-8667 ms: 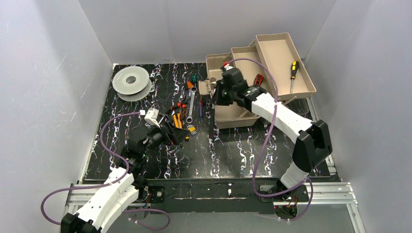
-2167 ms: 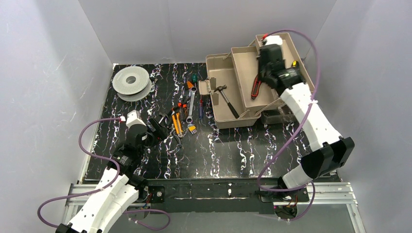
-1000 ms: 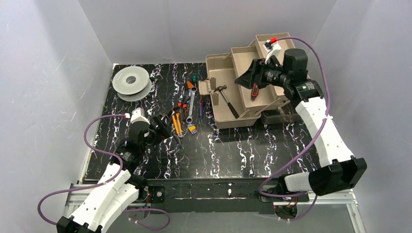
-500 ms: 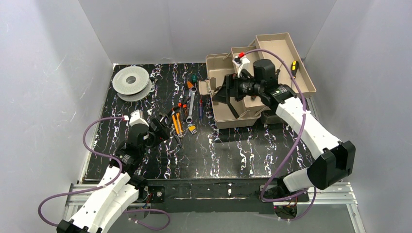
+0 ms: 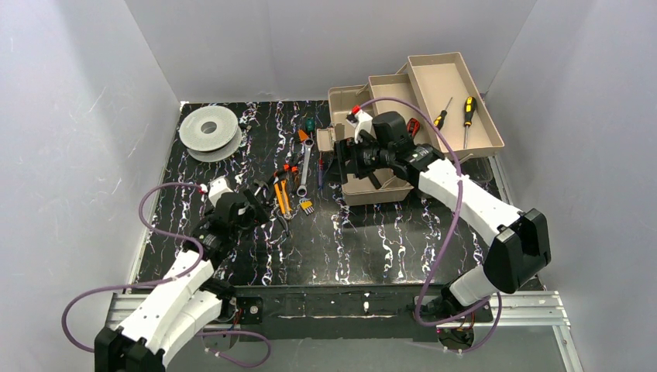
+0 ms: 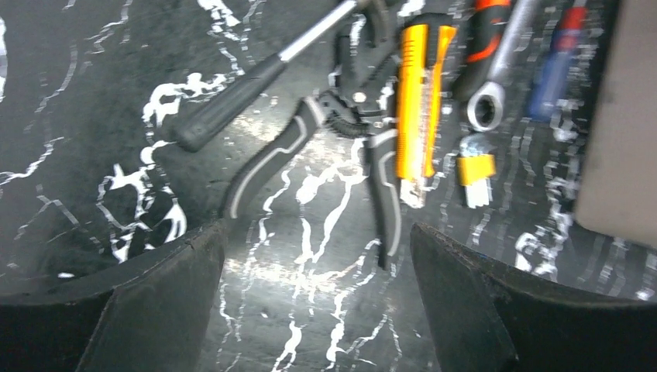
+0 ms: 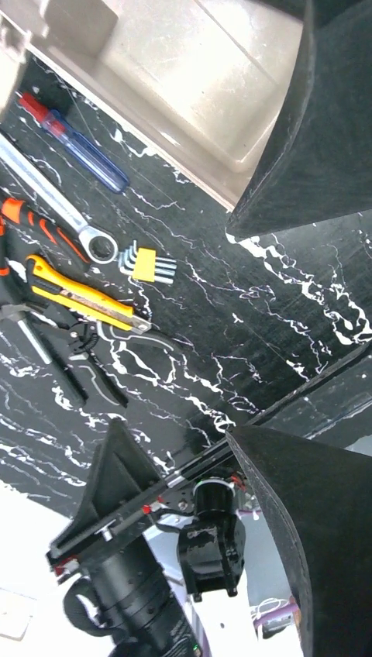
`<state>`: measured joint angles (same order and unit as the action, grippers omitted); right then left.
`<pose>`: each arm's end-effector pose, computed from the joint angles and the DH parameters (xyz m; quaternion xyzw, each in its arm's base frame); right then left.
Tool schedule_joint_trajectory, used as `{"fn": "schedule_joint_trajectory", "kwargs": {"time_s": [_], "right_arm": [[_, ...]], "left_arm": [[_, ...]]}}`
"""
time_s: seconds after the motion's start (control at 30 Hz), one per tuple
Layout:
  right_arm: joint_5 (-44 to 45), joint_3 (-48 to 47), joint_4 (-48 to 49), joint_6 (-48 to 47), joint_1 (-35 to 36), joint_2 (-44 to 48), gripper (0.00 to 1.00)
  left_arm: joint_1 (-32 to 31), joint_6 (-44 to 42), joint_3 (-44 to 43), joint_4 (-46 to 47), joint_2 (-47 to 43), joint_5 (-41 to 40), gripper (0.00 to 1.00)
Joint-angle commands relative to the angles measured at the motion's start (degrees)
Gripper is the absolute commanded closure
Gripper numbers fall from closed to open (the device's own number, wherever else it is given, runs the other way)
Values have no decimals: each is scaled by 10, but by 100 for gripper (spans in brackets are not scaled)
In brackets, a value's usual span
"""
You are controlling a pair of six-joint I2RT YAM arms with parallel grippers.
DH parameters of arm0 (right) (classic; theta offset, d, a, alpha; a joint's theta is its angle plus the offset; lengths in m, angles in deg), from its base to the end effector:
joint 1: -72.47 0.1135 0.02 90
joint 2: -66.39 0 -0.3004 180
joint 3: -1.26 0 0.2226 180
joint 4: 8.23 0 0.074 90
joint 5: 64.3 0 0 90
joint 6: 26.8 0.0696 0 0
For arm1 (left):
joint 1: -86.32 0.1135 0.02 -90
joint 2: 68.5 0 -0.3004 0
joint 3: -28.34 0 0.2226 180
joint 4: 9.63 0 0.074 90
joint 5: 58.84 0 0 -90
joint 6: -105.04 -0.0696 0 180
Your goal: Pack the tool kit
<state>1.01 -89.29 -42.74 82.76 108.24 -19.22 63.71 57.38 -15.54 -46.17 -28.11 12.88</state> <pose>0.2574 0.2212 0.3645 -0.2255 0.8206 0.3919 0.3496 0.1291 -0.0301 0.2453 -0.2233 0.8421 -0.1349 0.4721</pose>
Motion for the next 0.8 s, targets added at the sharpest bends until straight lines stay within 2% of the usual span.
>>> {"fn": "schedule_joint_trajectory", "kwargs": {"time_s": [0.0,0.13,0.2,0.3,0.37,0.47,0.77], "right_arm": [[48,12,14,-12,19,22,2],[60,10,-10,-21,36,22,2],[95,4,-35,-36,59,31,2],[132,4,-53,-43,82,39,2],[148,12,-56,-44,93,49,2],[159,28,-48,-40,109,68,3],[154,44,-63,-49,121,114,4]], "left_arm": [[2,-3,-62,-60,71,-80,13],[4,-43,-107,-79,157,-73,15],[13,-60,-141,-102,230,-69,15],[30,-72,-168,-113,283,-59,19],[41,-79,-178,-114,307,-53,25],[67,-89,-199,-112,340,-53,28],[139,-134,-214,-85,427,9,26]]}}
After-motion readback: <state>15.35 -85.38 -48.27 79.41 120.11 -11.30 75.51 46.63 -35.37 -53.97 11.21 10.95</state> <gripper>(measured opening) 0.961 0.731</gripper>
